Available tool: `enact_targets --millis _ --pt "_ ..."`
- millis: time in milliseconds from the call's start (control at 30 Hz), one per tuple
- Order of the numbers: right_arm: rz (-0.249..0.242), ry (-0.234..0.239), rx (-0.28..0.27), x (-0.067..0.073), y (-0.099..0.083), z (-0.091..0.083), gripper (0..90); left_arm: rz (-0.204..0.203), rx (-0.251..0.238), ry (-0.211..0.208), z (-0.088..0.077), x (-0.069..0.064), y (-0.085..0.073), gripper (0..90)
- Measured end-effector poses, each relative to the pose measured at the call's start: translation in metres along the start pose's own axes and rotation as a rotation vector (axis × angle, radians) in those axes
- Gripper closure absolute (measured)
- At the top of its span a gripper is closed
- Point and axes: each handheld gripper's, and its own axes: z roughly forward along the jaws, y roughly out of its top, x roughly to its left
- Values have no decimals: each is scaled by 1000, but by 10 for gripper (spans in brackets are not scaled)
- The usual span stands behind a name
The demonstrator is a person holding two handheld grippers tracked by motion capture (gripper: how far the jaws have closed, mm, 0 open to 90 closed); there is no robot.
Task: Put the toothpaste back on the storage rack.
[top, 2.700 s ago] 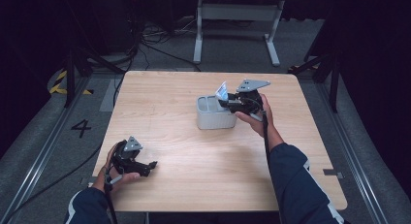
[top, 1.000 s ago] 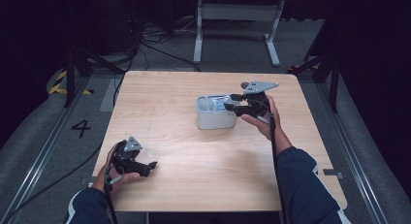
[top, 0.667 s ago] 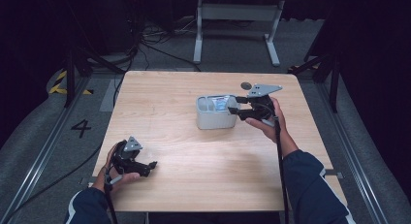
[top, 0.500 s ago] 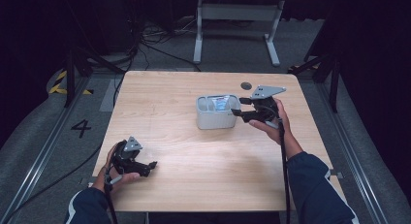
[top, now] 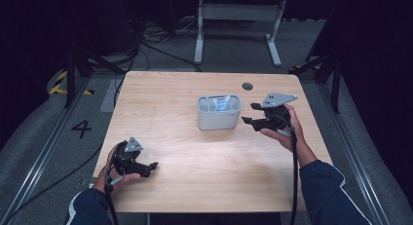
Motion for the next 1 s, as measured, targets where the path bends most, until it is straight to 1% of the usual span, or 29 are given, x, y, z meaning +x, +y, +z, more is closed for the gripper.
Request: enact_targets --millis 200,300,467,533,733,800,867,1000 --pt "-1 -14 28 2 -15 -10 371 0 0 0 0 0 0 2" --pt "-1 -25 34 2 -21 -15 367 0 0 0 0 0 0 2" --pt "-7 -39 43 4 -31 -24 351 0 0 0 0 0 0 2" --pt "-16 -54 52 6 -36 -29 343 1 0 1 0 0 0 2" --pt "-26 -79 75 8 -46 -33 328 1 0 0 0 0 0 2" --pt "-23 -84 87 9 -51 -35 326 8 2 5 0 0 0 2" --pt "-22 -93 95 10 -55 -36 324 0 0 0 0 0 0 2" --pt "-26 -108 107 11 -64 -40 322 1 1 2 0 0 0 2"
